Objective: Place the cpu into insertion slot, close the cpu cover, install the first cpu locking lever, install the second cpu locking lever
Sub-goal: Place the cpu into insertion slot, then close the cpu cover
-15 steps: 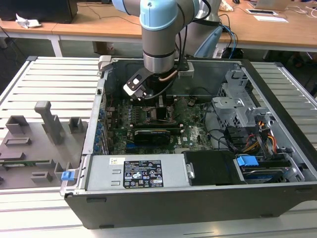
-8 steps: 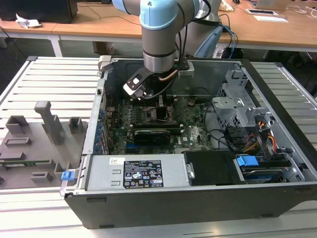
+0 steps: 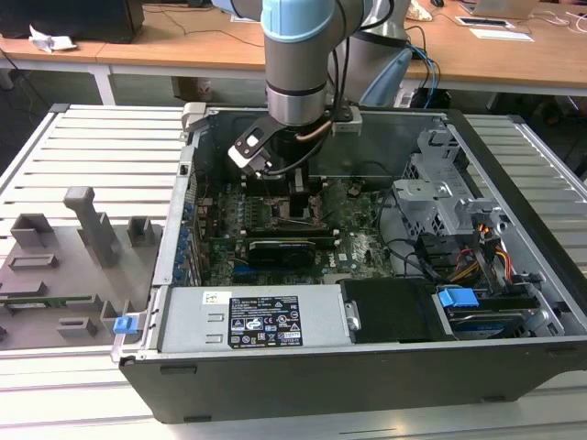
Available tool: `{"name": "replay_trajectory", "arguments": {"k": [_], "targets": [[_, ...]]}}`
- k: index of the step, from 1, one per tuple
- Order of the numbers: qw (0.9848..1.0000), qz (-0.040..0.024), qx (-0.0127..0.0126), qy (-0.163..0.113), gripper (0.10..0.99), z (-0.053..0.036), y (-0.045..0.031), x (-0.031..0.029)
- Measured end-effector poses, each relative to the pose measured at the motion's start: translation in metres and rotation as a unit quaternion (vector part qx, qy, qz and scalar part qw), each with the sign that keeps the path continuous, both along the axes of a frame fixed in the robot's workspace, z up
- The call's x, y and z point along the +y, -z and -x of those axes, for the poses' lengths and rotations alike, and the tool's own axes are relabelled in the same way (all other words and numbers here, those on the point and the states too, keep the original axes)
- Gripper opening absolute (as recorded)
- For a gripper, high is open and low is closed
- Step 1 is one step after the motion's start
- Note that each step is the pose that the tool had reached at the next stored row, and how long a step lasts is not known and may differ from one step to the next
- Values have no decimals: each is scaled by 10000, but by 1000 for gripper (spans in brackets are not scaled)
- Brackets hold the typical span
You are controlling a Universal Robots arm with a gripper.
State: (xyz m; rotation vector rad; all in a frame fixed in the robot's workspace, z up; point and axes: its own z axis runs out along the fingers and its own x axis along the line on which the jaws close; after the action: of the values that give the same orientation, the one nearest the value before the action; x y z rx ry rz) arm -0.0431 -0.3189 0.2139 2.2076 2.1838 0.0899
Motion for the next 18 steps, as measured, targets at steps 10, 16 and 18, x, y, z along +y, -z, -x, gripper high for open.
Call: {"name": "replay_trajectory", "arguments": {"k": [10,16,18], "targets": [[10000,0,89,0,106,-13,-110,0],[10000,0,89,0,106,-13,-139,0],[10000,0,89,0,106,-13,-158,0]]}}
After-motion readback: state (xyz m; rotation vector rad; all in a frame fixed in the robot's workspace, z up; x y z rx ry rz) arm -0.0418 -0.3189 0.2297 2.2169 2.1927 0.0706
